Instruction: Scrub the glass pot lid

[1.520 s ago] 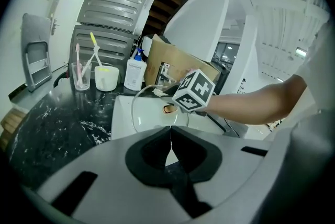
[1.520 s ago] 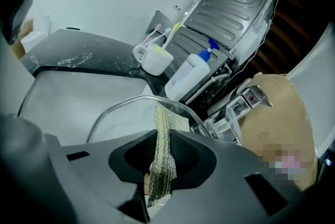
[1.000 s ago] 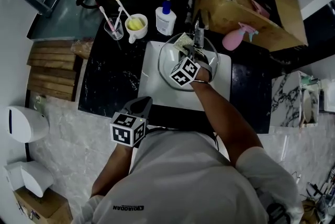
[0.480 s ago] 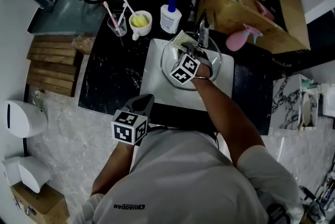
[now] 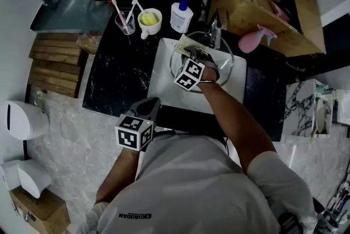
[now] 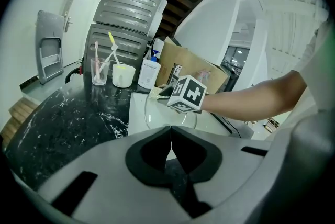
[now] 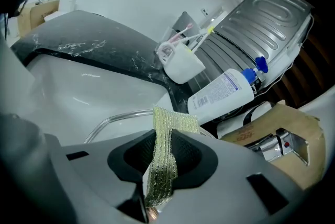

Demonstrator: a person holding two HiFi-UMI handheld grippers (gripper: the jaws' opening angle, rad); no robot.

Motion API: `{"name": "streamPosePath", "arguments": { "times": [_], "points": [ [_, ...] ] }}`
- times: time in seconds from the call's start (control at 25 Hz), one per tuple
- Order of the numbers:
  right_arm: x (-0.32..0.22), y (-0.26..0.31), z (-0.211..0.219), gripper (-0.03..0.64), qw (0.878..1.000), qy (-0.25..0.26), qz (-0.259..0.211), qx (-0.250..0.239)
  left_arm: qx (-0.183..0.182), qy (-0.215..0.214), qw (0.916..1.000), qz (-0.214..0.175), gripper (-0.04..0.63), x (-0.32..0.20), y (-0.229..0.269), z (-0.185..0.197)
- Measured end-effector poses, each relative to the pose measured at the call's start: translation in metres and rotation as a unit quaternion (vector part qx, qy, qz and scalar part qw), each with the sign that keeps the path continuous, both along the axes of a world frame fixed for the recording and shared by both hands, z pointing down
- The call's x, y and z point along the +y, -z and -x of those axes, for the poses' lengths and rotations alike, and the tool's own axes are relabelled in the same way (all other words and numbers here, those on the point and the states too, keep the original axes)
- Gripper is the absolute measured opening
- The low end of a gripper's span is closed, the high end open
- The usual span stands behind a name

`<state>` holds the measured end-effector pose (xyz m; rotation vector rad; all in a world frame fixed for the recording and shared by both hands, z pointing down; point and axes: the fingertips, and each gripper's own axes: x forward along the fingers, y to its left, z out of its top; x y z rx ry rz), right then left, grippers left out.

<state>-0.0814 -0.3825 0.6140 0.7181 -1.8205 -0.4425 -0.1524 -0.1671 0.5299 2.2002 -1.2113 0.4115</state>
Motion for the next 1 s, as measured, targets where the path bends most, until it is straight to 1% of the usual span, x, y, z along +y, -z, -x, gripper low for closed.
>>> {"name": "streamPosePath", "arguments": {
  "times": [0.4,0.64,1.0],
  "points": [
    [0.021,-0.013,0.018,0.109,0.999,0.046,0.008,0.025,0.001,0.014,0.9999,0.001,0.015,0.008,-0.001,0.007],
    [0.036,-0.025,0.02,0.109,0.995,0.086,0.006,0.057,0.001,0.021,0.9998,-0.001,0.015,0.011,0.0,0.009],
    [0.059,-0.035,0.027,0.109,0.991,0.118,0.023,0.064,0.002,0.025,0.9997,-0.001,0.015,0.017,-0.002,0.006]
  ]
}}
